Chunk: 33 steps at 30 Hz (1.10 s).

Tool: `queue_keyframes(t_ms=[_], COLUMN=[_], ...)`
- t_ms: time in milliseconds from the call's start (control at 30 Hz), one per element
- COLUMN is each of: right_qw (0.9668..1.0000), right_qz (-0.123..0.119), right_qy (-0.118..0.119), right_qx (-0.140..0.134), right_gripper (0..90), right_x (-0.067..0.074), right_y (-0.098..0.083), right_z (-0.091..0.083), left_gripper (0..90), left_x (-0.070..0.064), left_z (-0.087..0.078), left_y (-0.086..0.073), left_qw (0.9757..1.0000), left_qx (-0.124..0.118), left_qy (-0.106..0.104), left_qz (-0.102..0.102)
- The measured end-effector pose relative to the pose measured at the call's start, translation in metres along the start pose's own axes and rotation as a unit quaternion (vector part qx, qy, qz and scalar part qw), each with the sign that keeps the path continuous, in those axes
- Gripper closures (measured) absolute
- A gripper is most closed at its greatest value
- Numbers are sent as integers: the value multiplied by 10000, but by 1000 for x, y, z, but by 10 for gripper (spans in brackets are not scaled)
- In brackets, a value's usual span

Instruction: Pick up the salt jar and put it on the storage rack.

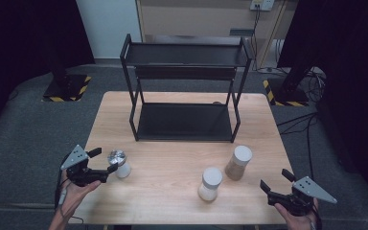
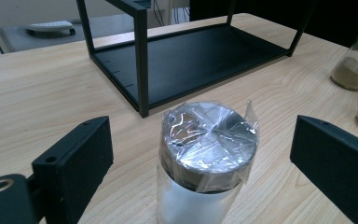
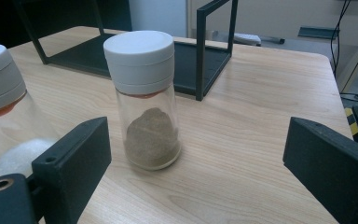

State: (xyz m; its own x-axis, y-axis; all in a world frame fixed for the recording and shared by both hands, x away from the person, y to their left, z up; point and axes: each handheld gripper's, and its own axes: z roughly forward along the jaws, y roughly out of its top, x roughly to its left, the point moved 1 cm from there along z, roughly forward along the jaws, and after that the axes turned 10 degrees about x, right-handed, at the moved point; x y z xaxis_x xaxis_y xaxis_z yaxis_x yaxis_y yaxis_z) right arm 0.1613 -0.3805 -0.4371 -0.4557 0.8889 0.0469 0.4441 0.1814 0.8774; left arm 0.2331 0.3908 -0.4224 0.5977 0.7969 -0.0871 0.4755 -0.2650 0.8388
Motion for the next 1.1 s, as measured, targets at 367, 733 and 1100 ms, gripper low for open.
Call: queue_keyframes(t_ms=[367,733,1100], right_qw=[10000,10000,10000], right_qz=[16,14,-1], right_qy=[-3,-8,-2], right_qx=[1,-10,-12], right_gripper=[76,77,78], right_x=[0,0,0], right_y=[0,0,0], right_z=[0,0,0], left_gripper=[97,197,339], left_x=[0,-2,-5], left_z=[18,34,37], left_y=[0,-6,-14], left_qw=[9998,9997,9992], left_qx=[50,-12,-164], left_qy=[-112,-79,50], left_qz=[143,229,348])
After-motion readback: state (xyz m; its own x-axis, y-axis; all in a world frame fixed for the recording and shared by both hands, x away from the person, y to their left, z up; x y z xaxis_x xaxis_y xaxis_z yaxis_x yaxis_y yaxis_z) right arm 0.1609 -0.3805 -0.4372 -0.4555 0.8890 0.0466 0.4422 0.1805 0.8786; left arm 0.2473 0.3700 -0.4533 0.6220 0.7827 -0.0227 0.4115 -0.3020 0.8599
